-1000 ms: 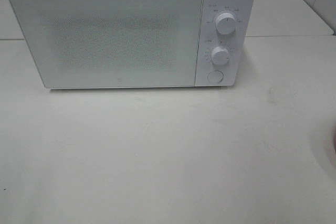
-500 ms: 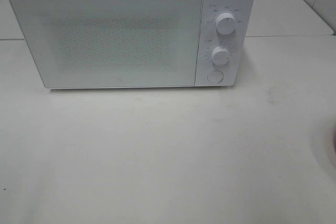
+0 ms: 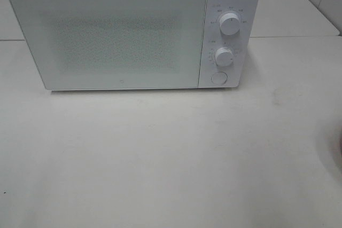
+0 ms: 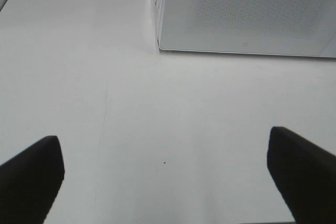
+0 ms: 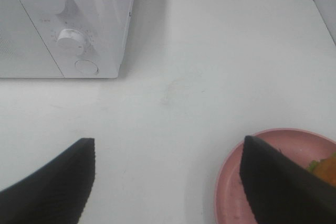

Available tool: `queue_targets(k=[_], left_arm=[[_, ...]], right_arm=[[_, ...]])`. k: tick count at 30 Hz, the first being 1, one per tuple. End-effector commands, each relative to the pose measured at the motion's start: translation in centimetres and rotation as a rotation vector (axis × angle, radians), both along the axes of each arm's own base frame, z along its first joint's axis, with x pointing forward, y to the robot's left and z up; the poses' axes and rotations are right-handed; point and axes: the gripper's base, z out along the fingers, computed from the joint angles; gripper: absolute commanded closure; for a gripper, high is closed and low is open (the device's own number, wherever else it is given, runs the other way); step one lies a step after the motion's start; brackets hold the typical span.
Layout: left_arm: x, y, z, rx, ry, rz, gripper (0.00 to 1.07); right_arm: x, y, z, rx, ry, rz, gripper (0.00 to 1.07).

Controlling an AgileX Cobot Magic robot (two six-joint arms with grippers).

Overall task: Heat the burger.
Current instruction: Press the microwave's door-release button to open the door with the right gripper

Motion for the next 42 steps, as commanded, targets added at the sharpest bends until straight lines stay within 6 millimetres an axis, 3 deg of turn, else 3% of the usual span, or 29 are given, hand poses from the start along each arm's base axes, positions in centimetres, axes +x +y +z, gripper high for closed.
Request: queue_targets(k=[1, 24, 34, 42], left_arm=[[-0.3, -0.1, 0.0, -0.003, -0.031, 0.0, 0.09], [-0.3, -0.1, 0.0, -0.003, -0.031, 0.0, 0.09], [-0.3, -0.1, 0.0, -0.003, -0.031, 0.0, 0.09], [-0.3, -0.1, 0.0, -0.003, -0.031, 0.0, 0.09]], right_arm=[[1.0, 0.1, 0.2, 0.007, -0.03, -0.001, 0.32], [9.3, 1.1, -3.6, 0.019, -0.075, 0.032, 0.32], [9.3, 1.3, -5.4, 0.06, -0.251, 0.039, 0.32], [7.3, 2.2, -7.3, 0.021, -0.387, 0.005, 0.32]])
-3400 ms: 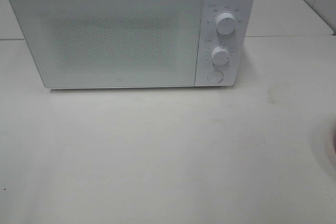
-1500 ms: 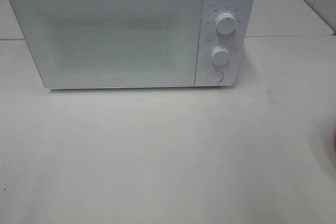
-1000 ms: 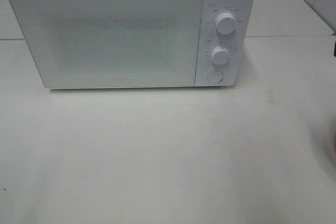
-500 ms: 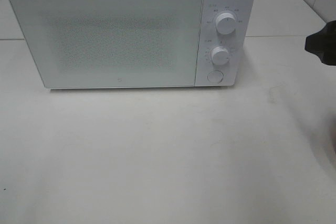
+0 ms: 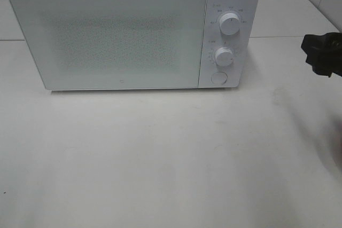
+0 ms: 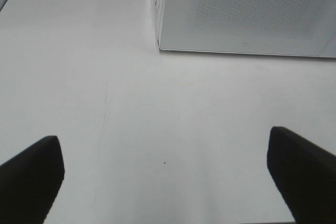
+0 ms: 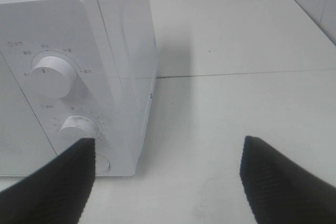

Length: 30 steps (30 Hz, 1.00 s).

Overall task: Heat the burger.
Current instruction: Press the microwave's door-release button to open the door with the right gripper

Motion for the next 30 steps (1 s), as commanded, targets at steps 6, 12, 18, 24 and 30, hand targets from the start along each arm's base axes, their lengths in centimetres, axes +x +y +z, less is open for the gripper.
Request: queue_targets(k=[6, 12, 18, 24, 30], left_arm=[[-0.3, -0.1, 0.0, -0.003, -0.031, 0.0, 0.09], [-0.3, -0.1, 0.0, -0.003, -0.031, 0.0, 0.09], [-0.3, -0.1, 0.0, -0.003, -0.031, 0.0, 0.09], [-0.3, -0.1, 0.0, -0.003, -0.031, 0.0, 0.09], [-0.3, -0.1, 0.0, -0.003, -0.031, 0.0, 0.09]], right_arm=[[-1.3, 1.1, -0.2, -0.069, -0.105, -0.052, 0.32], [-1.8, 1.7, -0.3, -0.08, -0.123, -0.056, 0.32], [-1.6, 3.2, -1.3, -0.101, -0.104, -0.024, 0.32], [-1.3, 4.5, -2.6, -0.124, -0.082, -0.005, 0.32], [-1.4, 5.6, -4.1, -0.141, -0.064, -0.043, 0.32]])
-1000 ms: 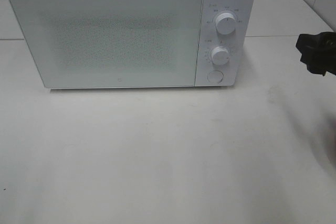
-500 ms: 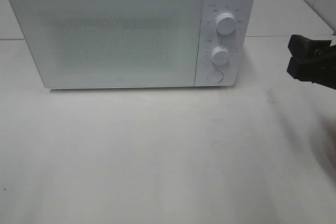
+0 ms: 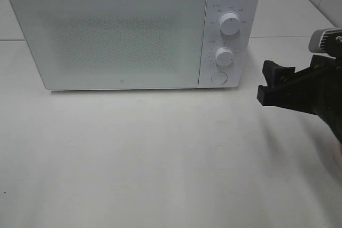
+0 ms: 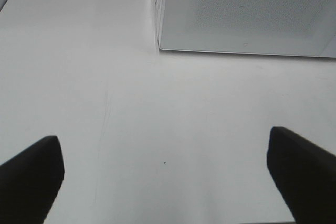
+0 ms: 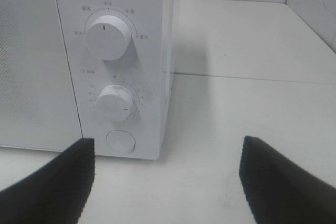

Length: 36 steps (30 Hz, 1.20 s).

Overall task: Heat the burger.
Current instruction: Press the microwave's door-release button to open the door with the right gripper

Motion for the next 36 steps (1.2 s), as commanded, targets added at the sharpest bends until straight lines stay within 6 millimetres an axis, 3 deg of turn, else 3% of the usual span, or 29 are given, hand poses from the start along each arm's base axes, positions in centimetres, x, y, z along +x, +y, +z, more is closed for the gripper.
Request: queue_targets(k=[1, 14, 21, 29, 36], left_arm=[[-0.3, -0.1, 0.0, -0.003, -0.031, 0.0, 0.09], [-0.3, -0.1, 0.0, -0.003, -0.031, 0.0, 0.09], [-0.3, -0.1, 0.0, -0.003, -0.031, 0.0, 0.09], [-0.3, -0.1, 0.0, -0.003, -0.031, 0.0, 0.09], [-0.3, -0.1, 0.0, -0.003, -0.031, 0.0, 0.09]], right_arm=[[-0.1, 0.7, -0.9, -0.005, -0.001, -0.037, 0.32], [-0.7, 2.9, -3.5, -0.02, 0.053, 0.004, 0.32], [-0.7, 2.9, -3.9, 0.003, 0.07, 0.0, 0.32], [-0.7, 2.9, -3.9, 0.199, 0.079, -0.03, 0.33], [-0.7, 2.9, -3.9, 0.572, 0.092, -0.086, 0.36]])
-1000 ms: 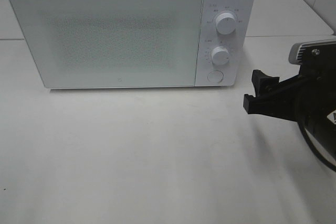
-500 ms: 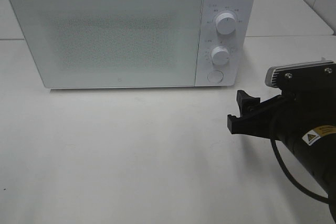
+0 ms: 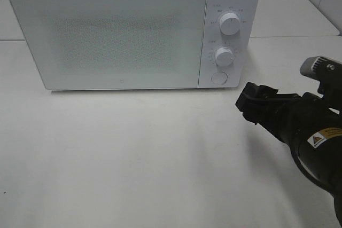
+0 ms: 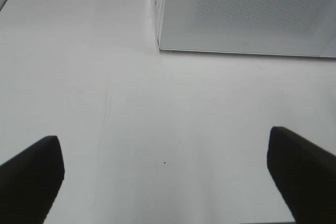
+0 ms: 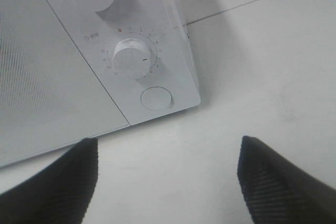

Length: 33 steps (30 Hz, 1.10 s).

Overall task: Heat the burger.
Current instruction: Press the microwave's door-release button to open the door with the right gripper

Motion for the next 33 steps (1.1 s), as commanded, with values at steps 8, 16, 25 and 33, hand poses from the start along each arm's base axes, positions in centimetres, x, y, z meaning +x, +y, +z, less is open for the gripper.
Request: queue_targets(k=[8, 16, 25, 33], left_arm=[[-0.31, -0.05, 0.01, -0.003, -0.031, 0.0, 0.09], [-0.31, -0.05, 0.01, -0.003, -0.031, 0.0, 0.09], [-0.31, -0.05, 0.01, -0.003, -0.031, 0.0, 0.09], [-0.31, -0.05, 0.01, -0.003, -0.031, 0.0, 0.09]], right_arm=[[-0.04, 0.02, 0.05, 0.596, 0.021, -0.113, 0.41], [-0.04, 0.0, 0.06, 0.998, 0.035, -0.195, 0.62], [-0.14, 0.1, -0.38, 1.05, 0.089, -0.222, 1.06], [-0.14, 0.11, -0.87, 1.11, 0.125, -0.258, 1.07]])
